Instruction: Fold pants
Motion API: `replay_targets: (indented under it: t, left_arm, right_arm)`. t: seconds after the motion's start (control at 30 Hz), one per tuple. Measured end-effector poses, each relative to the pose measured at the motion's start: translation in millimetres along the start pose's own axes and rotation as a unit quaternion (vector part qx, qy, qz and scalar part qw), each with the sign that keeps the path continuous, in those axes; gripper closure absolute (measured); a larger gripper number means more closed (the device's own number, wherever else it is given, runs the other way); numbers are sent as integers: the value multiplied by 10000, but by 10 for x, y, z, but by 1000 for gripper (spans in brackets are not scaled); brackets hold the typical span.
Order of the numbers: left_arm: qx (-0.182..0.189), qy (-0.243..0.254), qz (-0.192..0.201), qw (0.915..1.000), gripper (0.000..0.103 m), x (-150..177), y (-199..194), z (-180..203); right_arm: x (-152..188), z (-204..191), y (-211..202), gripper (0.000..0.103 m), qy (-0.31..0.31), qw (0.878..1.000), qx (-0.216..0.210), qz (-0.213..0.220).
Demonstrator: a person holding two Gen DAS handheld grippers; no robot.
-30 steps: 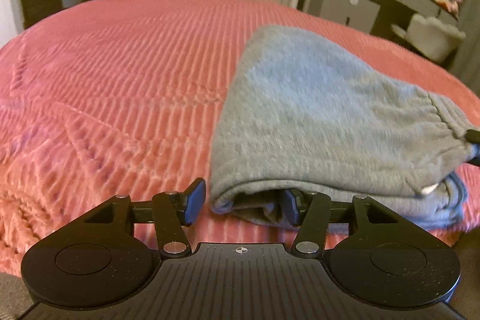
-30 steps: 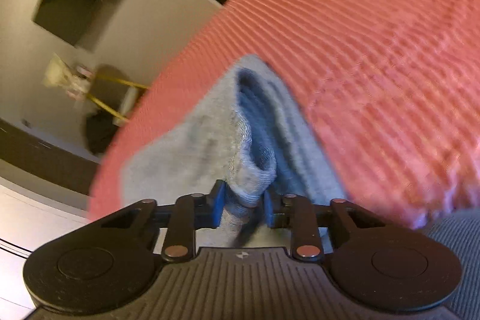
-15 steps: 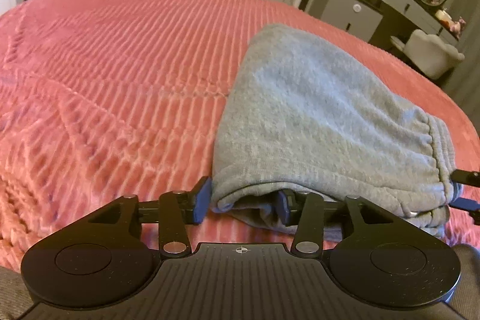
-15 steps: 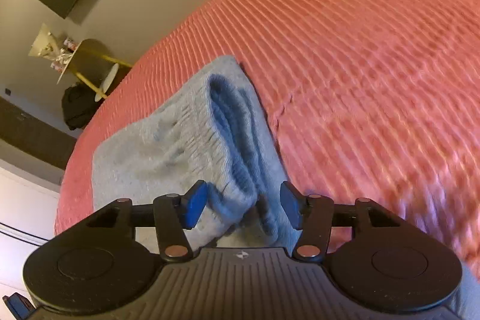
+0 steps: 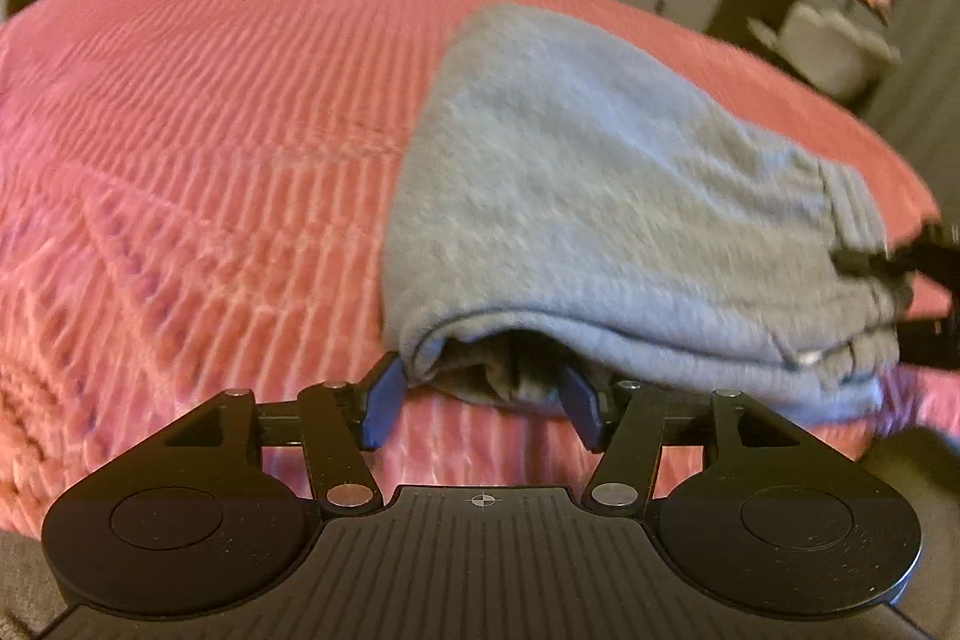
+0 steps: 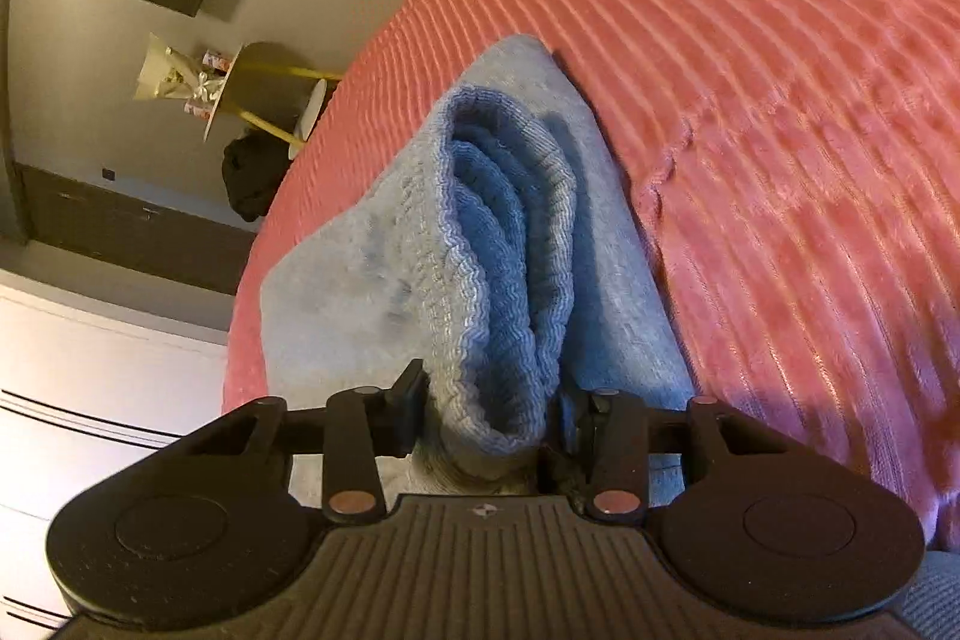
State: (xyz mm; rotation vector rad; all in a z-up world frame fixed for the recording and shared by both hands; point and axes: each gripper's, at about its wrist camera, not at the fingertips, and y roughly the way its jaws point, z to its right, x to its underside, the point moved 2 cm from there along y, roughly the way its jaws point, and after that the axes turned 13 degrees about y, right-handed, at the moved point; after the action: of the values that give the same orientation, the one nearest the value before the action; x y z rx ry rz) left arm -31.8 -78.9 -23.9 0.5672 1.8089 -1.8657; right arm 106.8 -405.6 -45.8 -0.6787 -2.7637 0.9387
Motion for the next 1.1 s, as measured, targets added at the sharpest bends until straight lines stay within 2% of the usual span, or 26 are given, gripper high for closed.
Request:
replay_targets:
  t: [0.07,0.13,0.17,0.23,0.33,0.4,0.5,0.6,0.67,0.7,0.8,0.87,0.93,1.03,1.1]
  left_arm:
    - [-126,218,-54,9997,40,-7,36,65]
    - [-296,326,-54,9990,35,-6,50,101]
    - [-370,321,-54,9988,32,-4,59,103]
    - [-372,196,9,9991,37,-15,55,52]
    - [79,-64,354,9993,38,-33,-87,-16]
    - [149,-62,372,9992,37,-37,-105,-20]
    - [131,157,215,9996,36,-42,-65,46]
    - [250,388,355,9983,33,-75,-136,125]
    - [455,493,489,9965,32,-59,-219,165]
    - [431,550,515,9962,30,-45,-230,182]
    - [-60,541,515,9972,30,-42,-149,190]
    - [-132,463,481,9977,30,-84,-44,170]
    - [-353,414,422,9976,34,-114,50,154]
    - [-549,374,441,9968,51,-97,95,137]
    - [-633,248,419,9968,75,-95,89,86]
  right_arm:
    - [8,58,58,41,150,9998,-101,-91]
    - [52,34,130,36,124,9997,-117,-166]
    - [90,-26,146,41,4,9999,-50,-159]
    - [158,-152,146,59,-361,9991,229,25]
    - [201,-300,74,61,-543,9981,270,136]
    - [187,-392,-15,63,-485,9986,105,184]
    - [176,-611,-166,63,-545,9976,-223,354]
    - [189,-857,-318,64,-675,9953,-492,482]
    - [216,-994,-388,64,-791,9933,-644,552]
    - [226,-1051,-414,64,-819,9925,-730,544]
    - [256,-1190,-483,64,-908,9906,-855,567]
    - [282,-1260,-516,64,-919,9894,-959,588]
    - [318,-1274,-573,64,-910,9884,-1066,580]
    - [358,-1350,-574,64,-978,9873,-1116,571]
    - [383,-1342,-581,64,-974,9878,-1073,574]
